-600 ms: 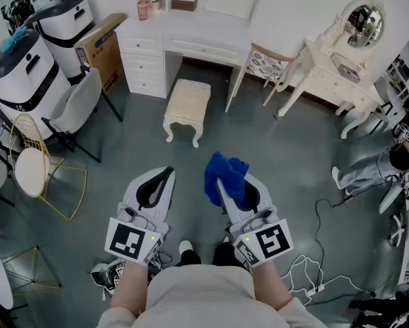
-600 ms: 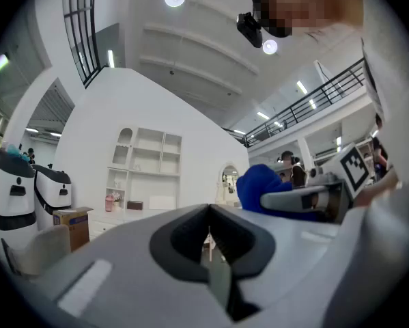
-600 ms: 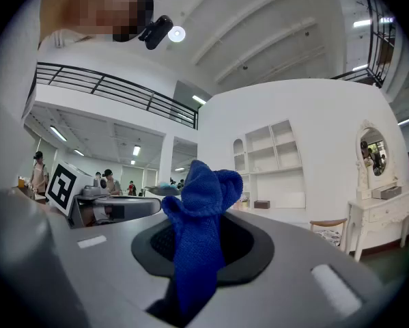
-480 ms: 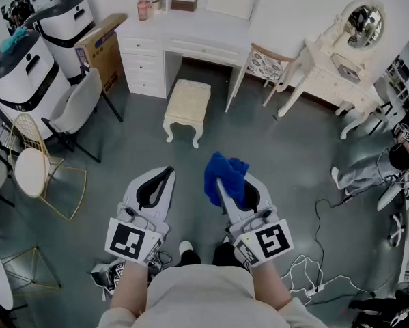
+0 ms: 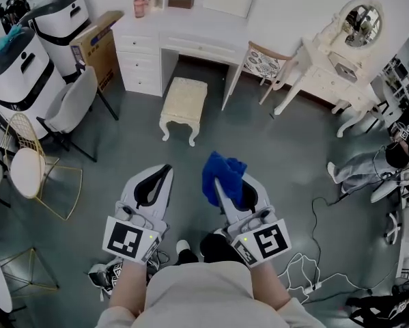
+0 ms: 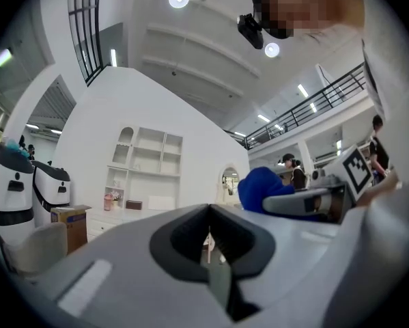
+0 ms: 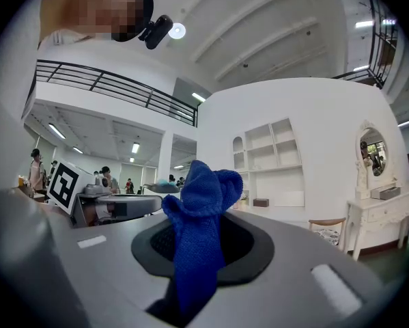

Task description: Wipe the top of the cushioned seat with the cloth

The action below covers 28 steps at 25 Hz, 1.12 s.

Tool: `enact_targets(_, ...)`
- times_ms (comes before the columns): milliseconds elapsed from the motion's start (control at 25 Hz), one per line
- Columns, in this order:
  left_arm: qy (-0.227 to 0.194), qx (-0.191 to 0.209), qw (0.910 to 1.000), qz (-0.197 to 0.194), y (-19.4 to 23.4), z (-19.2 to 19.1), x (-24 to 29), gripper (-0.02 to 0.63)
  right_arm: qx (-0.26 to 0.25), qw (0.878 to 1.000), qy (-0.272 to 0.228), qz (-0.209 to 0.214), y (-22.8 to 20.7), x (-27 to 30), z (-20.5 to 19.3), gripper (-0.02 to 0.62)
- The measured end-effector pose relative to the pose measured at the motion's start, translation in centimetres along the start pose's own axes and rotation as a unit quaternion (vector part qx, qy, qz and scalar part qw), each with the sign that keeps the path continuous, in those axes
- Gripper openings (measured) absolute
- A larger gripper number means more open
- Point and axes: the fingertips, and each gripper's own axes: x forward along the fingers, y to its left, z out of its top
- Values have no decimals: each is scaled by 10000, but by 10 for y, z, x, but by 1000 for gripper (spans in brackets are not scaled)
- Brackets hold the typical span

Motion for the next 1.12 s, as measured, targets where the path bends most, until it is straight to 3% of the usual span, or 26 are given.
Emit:
enact_targets(400,74,-91,9999,92,34,-16,50,0,217,9995,25,215,-36,49,-11,92)
enact_targets(760,14,9,9997,260,85,-8,132,0,286,9984,-6,477,-99,128,-1,92)
enact_targets(1120,-59,51,9989,452,109,-7,200,0,308,9960,-89,830,-152,179,3,92)
